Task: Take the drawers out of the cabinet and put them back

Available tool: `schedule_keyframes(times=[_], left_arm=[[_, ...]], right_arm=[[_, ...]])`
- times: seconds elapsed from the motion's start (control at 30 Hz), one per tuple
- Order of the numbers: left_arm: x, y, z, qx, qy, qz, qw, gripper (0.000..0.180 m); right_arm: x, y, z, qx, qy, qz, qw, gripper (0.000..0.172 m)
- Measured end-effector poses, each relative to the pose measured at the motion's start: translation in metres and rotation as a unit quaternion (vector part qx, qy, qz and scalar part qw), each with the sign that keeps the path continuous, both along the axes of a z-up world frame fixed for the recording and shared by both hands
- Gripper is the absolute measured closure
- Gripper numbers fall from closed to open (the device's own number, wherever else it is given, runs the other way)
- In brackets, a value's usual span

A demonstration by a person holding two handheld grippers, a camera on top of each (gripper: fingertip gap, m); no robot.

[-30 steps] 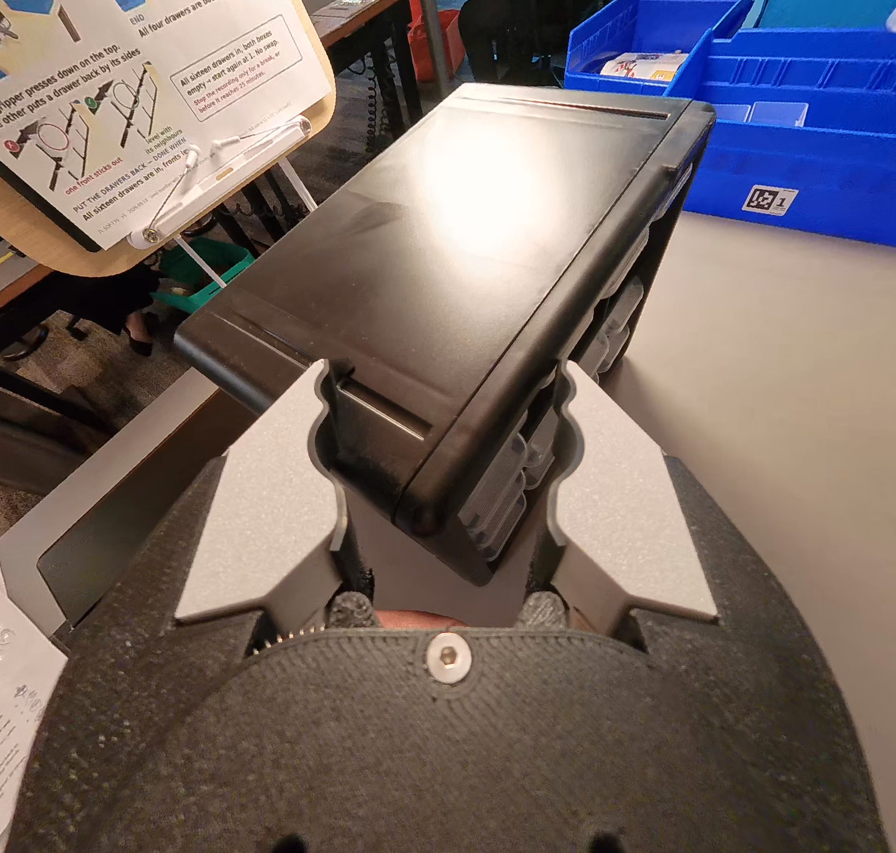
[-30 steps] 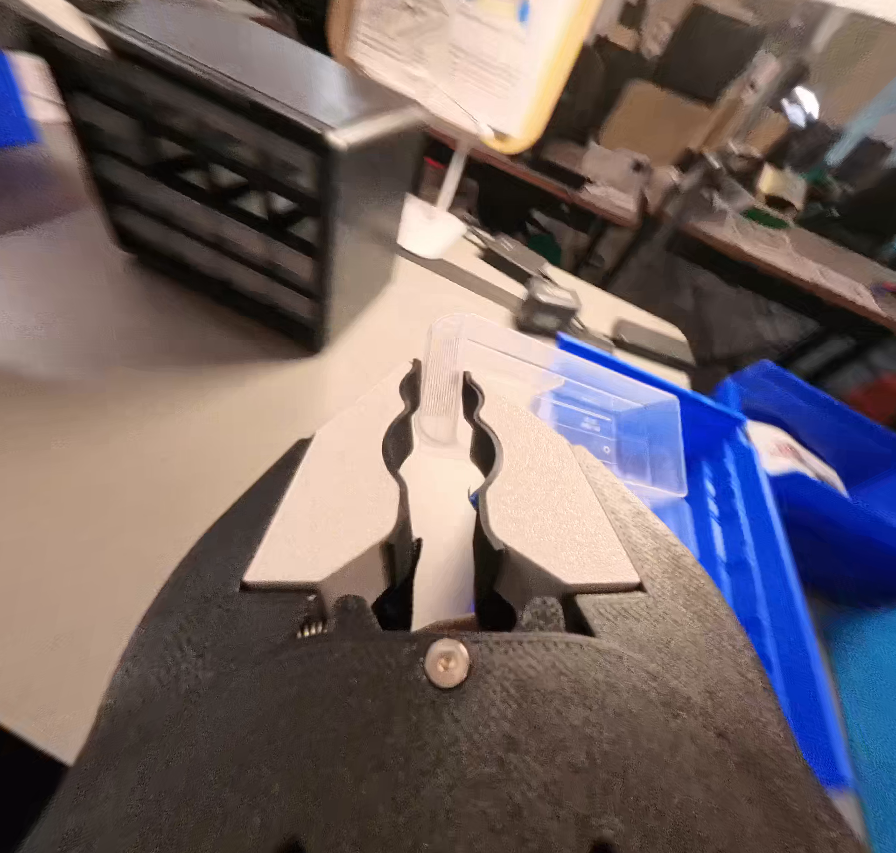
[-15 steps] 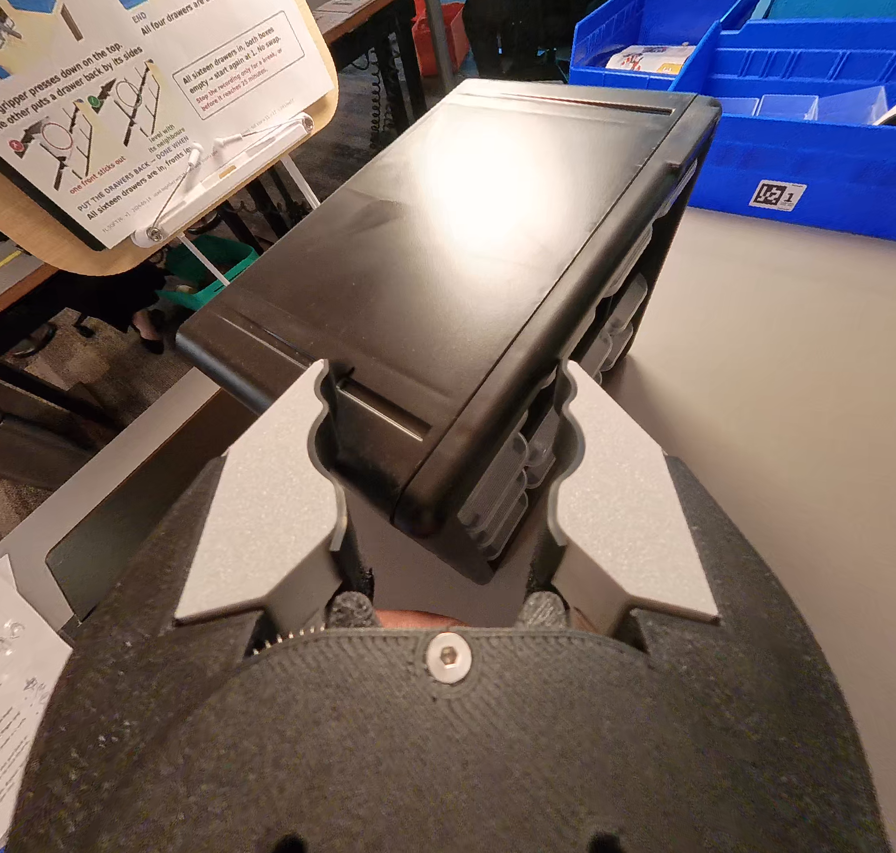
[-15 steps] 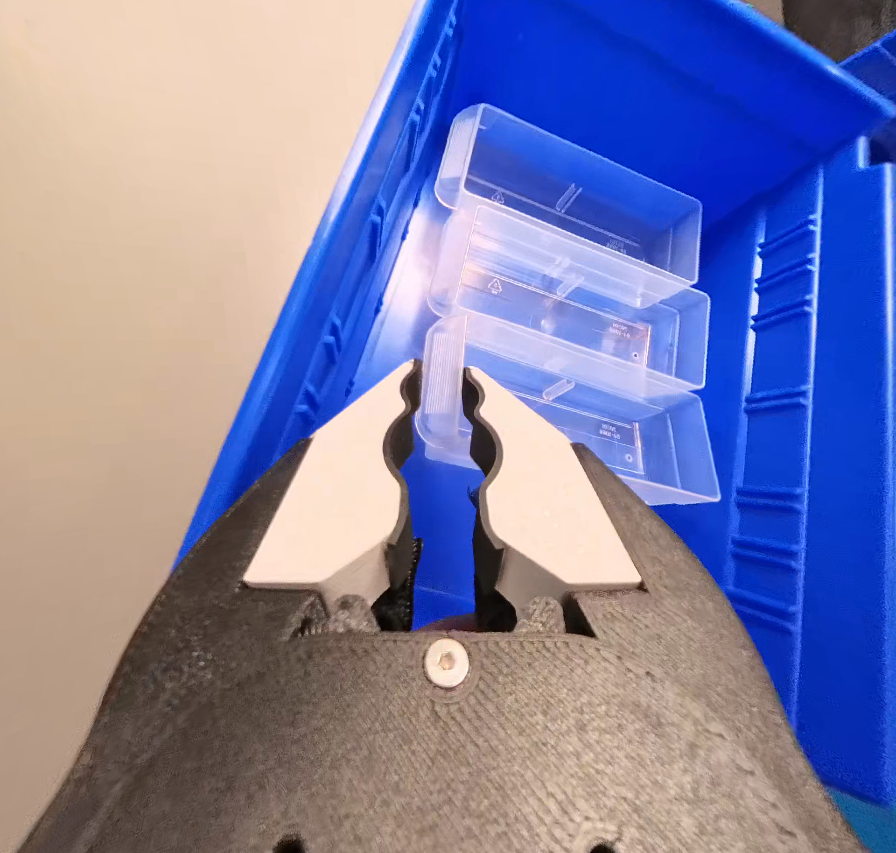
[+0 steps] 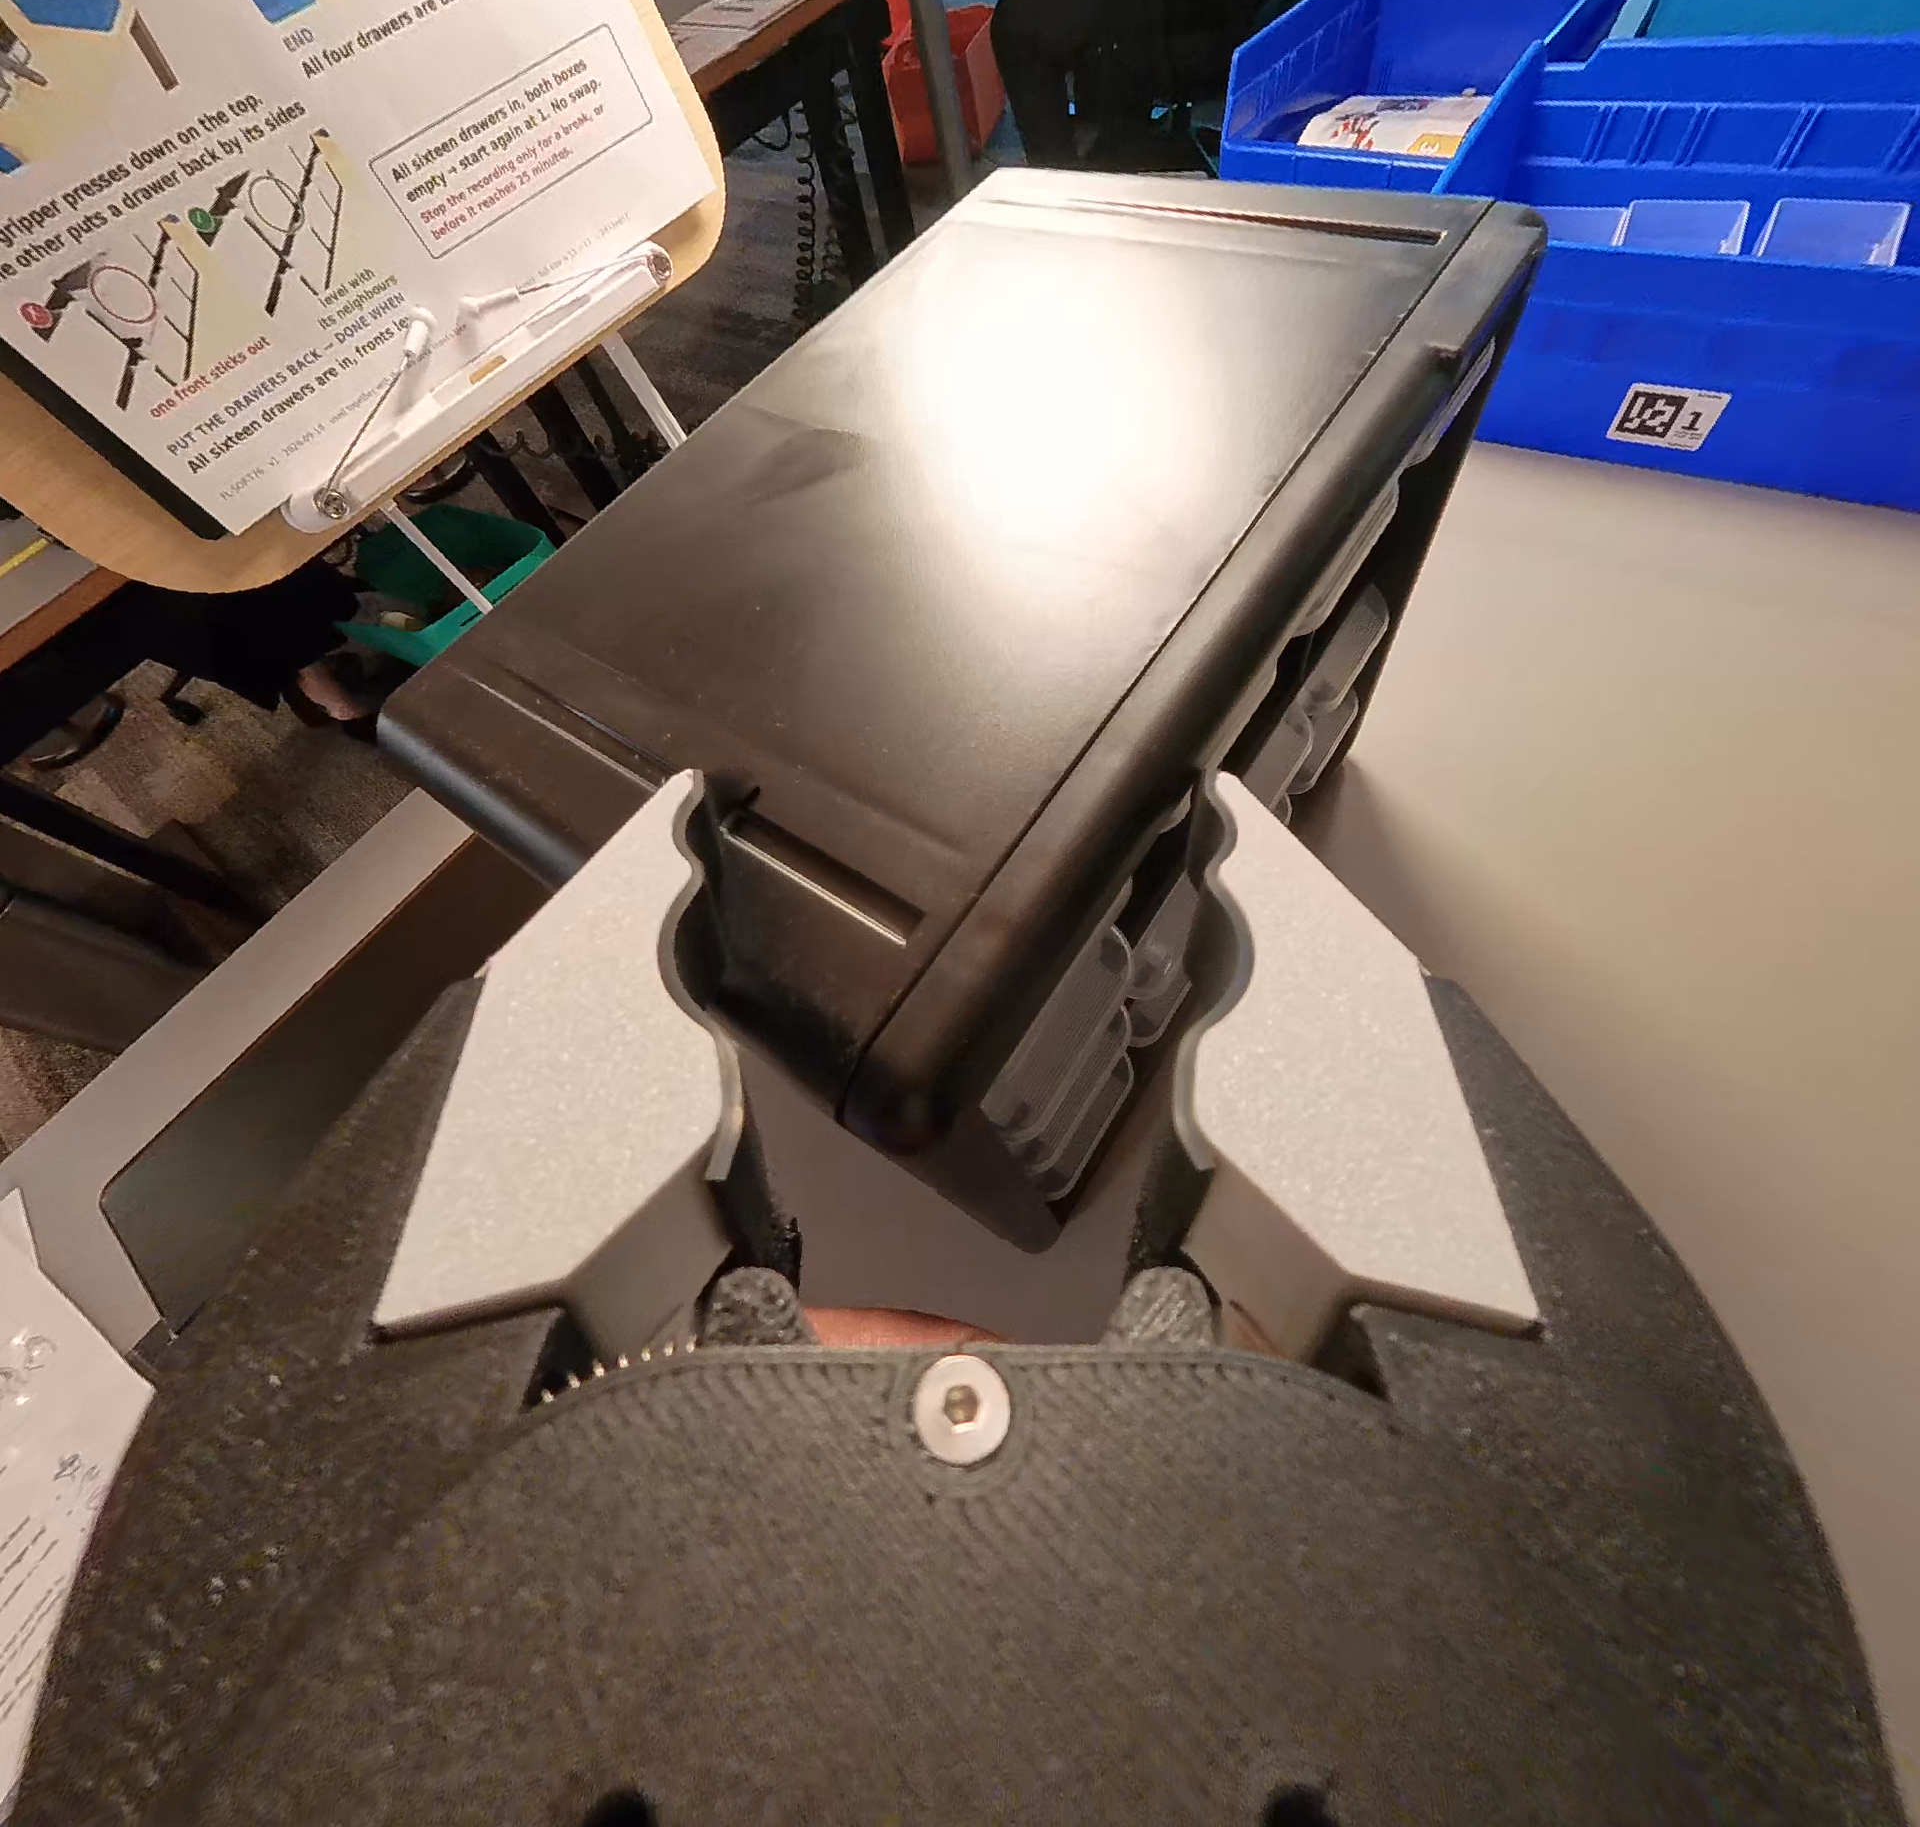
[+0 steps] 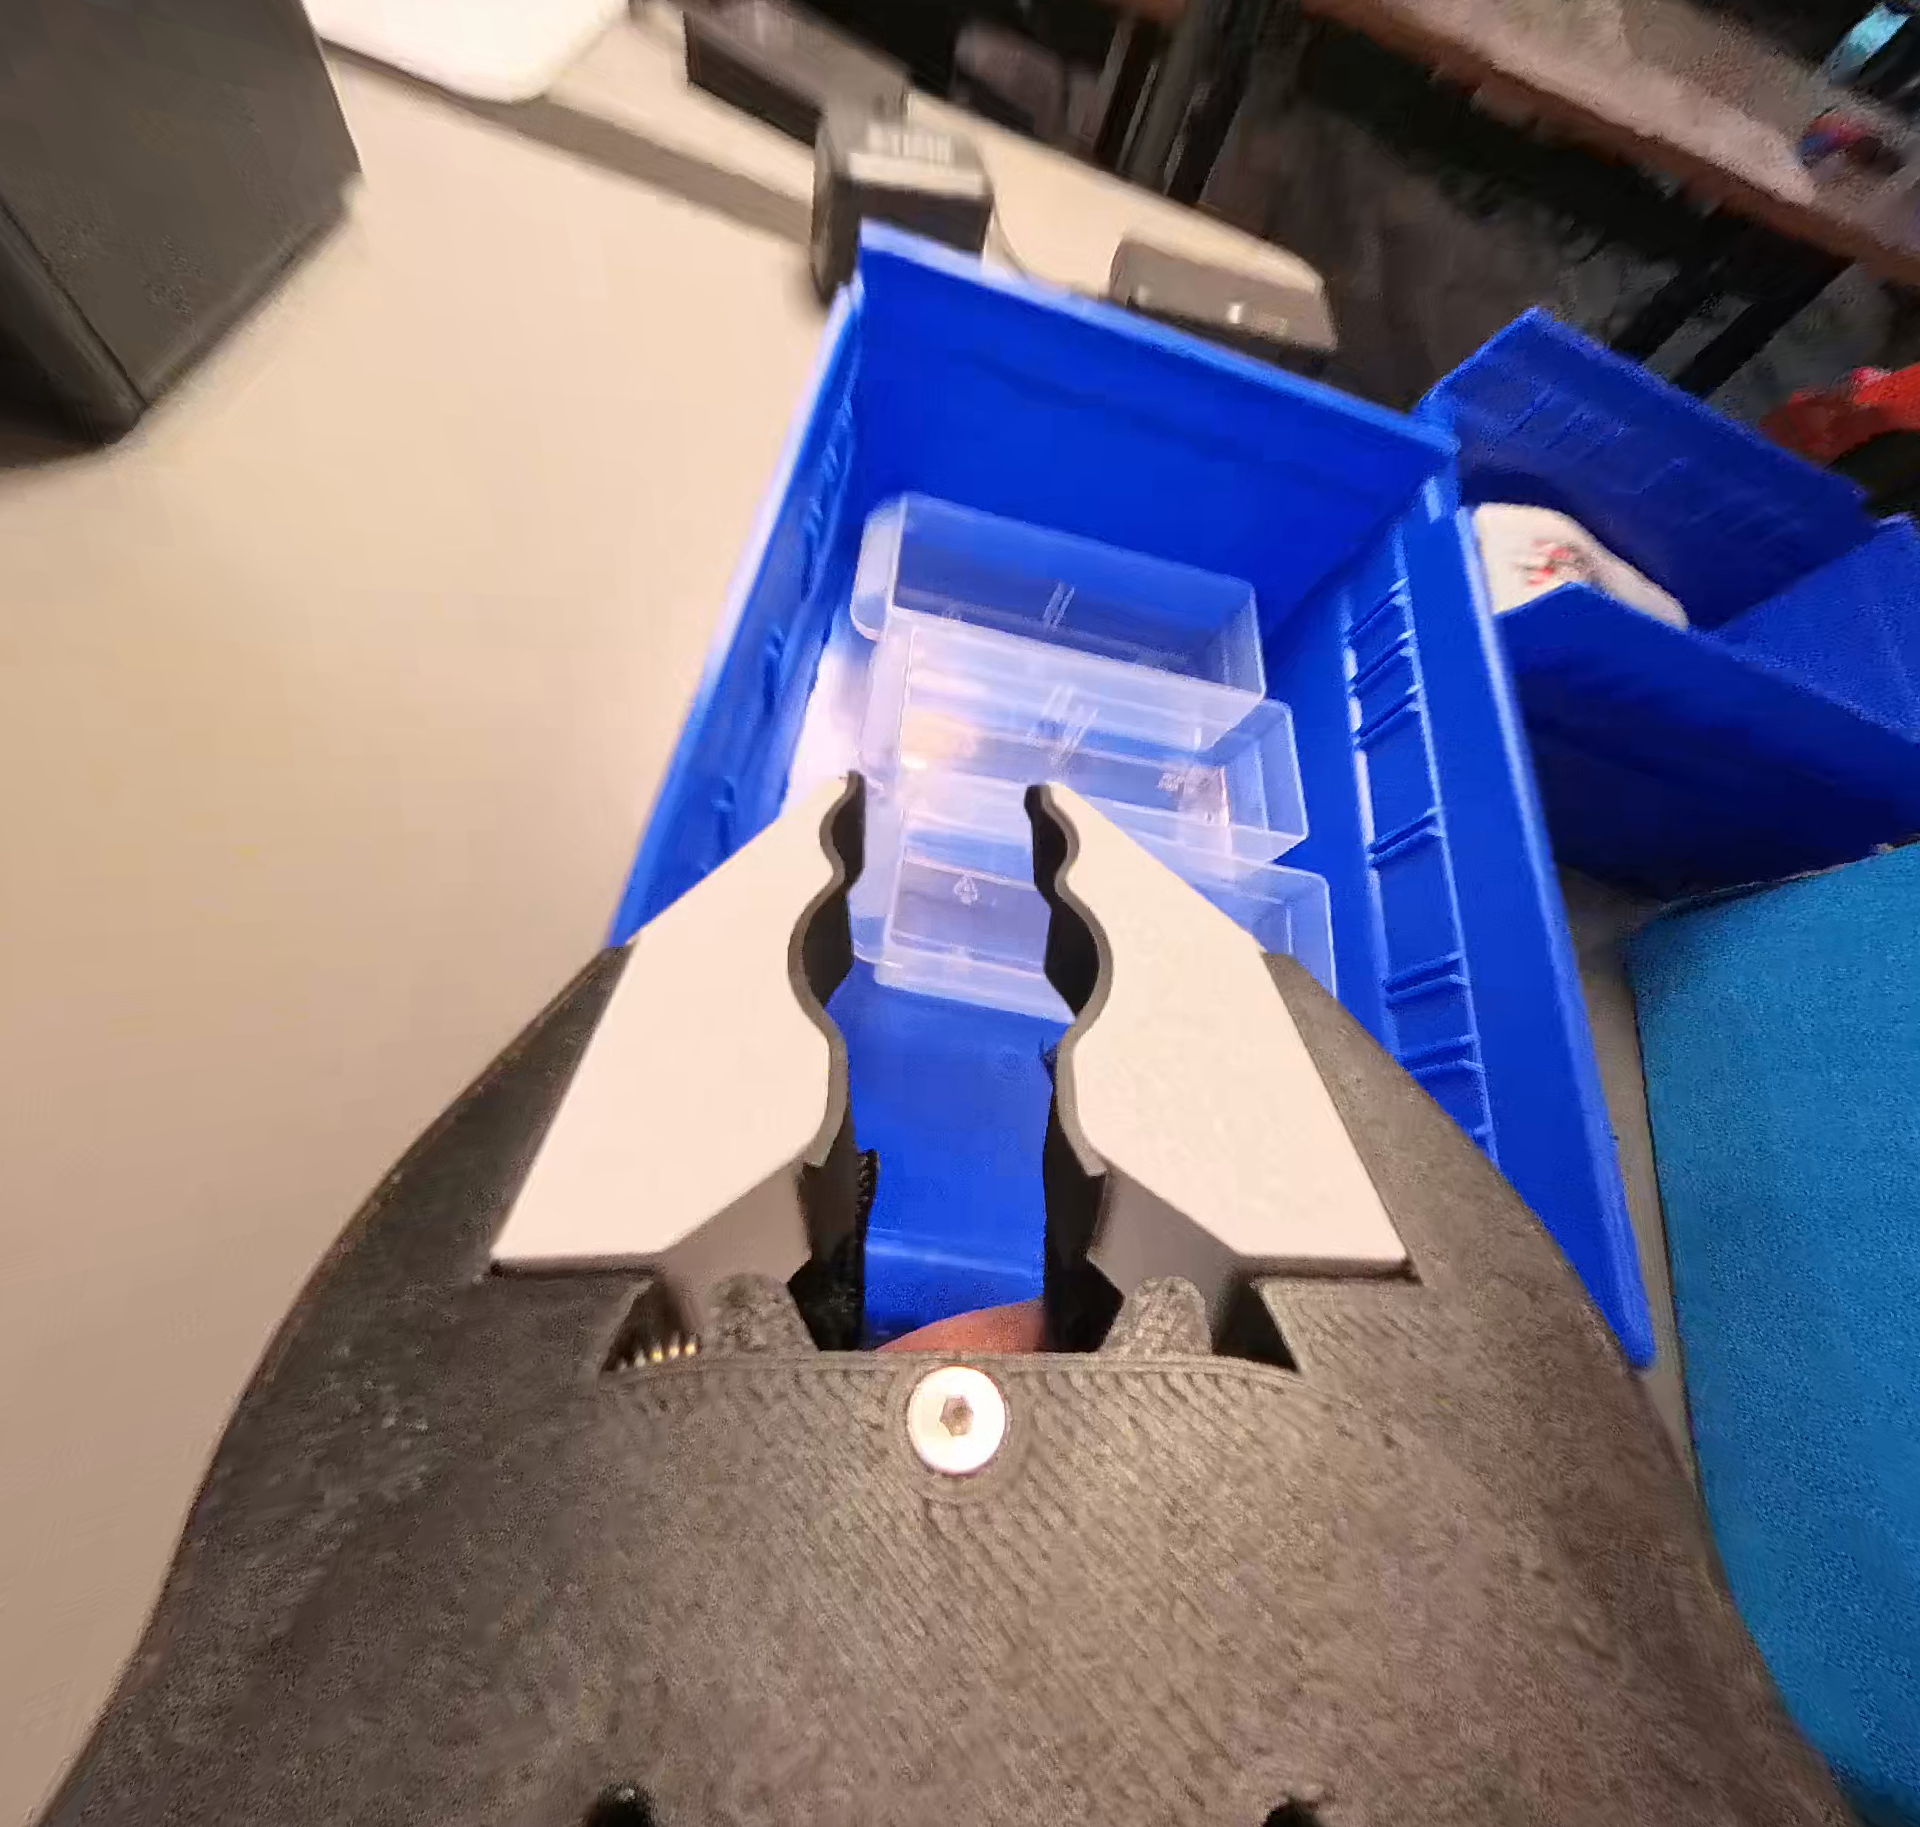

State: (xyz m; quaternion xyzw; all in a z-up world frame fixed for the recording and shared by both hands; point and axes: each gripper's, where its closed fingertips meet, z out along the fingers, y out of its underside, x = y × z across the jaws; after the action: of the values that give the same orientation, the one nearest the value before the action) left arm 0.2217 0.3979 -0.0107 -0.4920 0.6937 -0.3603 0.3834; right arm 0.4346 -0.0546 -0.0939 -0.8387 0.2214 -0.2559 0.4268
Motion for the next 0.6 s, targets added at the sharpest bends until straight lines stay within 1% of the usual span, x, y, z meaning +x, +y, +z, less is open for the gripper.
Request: schedule_keyframes(times=[0.1, 0.17, 0.23, 0.33, 0.43, 0.53, 0.6], left_arm=[[0.0, 0.0, 0.0, 0.0, 0.0, 0.0, 1.0, 0.09], [0.0, 0.0, 0.0, 0.0, 0.0, 0.0, 1.0, 0.09], [0.0, 0.0, 0.0, 0.0, 0.001, 0.001, 1.0, 0.09], [0.0, 0.0, 0.0, 0.001, 0.001, 0.002, 1.0, 0.09], [0.0, 0.0, 0.0, 0.001, 0.001, 0.003, 1.0, 0.09], [0.0, 0.0, 0.0, 0.0, 0.0, 0.003, 1.0, 0.089], [0.0, 0.0, 0.0, -0.001, 0.0, 0.002, 1.0, 0.09]], right_arm=[[-0.03, 0.013, 0.035, 0.071, -0.012, 0.016, 0.997, 0.138], [-0.059, 0.034, 0.048, 0.1, -0.011, 0.047, 0.994, 0.138], [-0.093, 0.067, 0.052, 0.127, -0.004, 0.089, 0.988, 0.139], [-0.145, 0.13, 0.039, 0.181, 0.044, 0.163, 0.969, 0.139], [-0.188, 0.197, 0.018, 0.251, 0.138, 0.216, 0.933, 0.139], [-0.221, 0.263, 0.0, 0.307, 0.243, 0.233, 0.89, 0.139], [-0.24, 0.302, -0.008, 0.327, 0.29, 0.239, 0.867, 0.139]])
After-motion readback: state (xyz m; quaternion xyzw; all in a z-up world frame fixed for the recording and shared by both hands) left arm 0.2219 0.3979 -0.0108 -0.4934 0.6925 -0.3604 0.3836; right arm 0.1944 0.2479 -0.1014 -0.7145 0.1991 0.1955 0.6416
